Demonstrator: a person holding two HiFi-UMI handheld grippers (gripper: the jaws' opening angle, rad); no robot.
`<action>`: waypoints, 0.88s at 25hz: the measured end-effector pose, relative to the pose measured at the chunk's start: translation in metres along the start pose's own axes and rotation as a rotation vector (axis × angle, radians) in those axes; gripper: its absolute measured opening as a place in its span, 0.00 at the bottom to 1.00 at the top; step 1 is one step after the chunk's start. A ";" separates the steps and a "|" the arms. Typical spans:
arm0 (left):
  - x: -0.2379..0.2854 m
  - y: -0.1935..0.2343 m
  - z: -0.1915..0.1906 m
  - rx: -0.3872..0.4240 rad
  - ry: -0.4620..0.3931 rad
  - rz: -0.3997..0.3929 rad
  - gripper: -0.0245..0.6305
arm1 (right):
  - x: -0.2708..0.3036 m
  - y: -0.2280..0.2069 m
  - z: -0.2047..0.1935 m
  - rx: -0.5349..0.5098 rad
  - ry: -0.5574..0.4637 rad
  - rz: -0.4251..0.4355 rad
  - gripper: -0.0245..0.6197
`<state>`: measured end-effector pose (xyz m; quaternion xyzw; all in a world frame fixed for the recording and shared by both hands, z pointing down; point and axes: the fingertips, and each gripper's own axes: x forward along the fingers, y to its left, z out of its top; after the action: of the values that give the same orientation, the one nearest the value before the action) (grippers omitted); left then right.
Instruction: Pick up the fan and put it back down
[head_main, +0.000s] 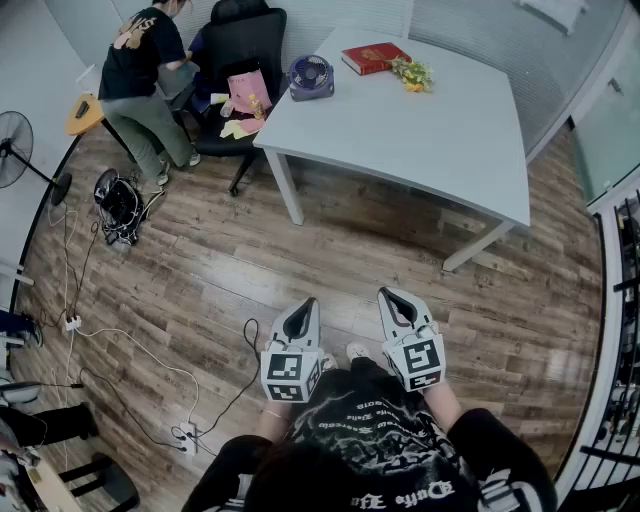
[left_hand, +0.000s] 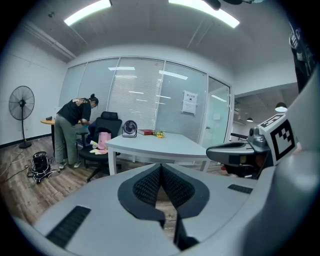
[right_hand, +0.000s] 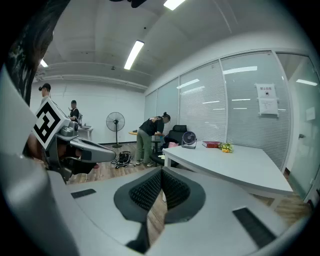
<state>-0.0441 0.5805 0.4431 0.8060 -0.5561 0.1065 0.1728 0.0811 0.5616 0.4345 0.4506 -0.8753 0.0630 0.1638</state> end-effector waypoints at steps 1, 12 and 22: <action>0.000 0.001 0.001 0.003 -0.004 0.001 0.07 | 0.000 0.000 -0.002 0.000 0.001 -0.002 0.05; 0.004 0.002 0.004 0.036 -0.024 0.006 0.07 | 0.002 -0.010 0.000 -0.008 -0.013 -0.025 0.05; 0.009 0.011 0.012 0.000 -0.054 -0.009 0.08 | 0.008 -0.024 0.004 0.042 -0.042 -0.026 0.30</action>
<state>-0.0513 0.5643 0.4375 0.8112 -0.5568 0.0837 0.1581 0.0954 0.5401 0.4325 0.4665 -0.8711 0.0700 0.1367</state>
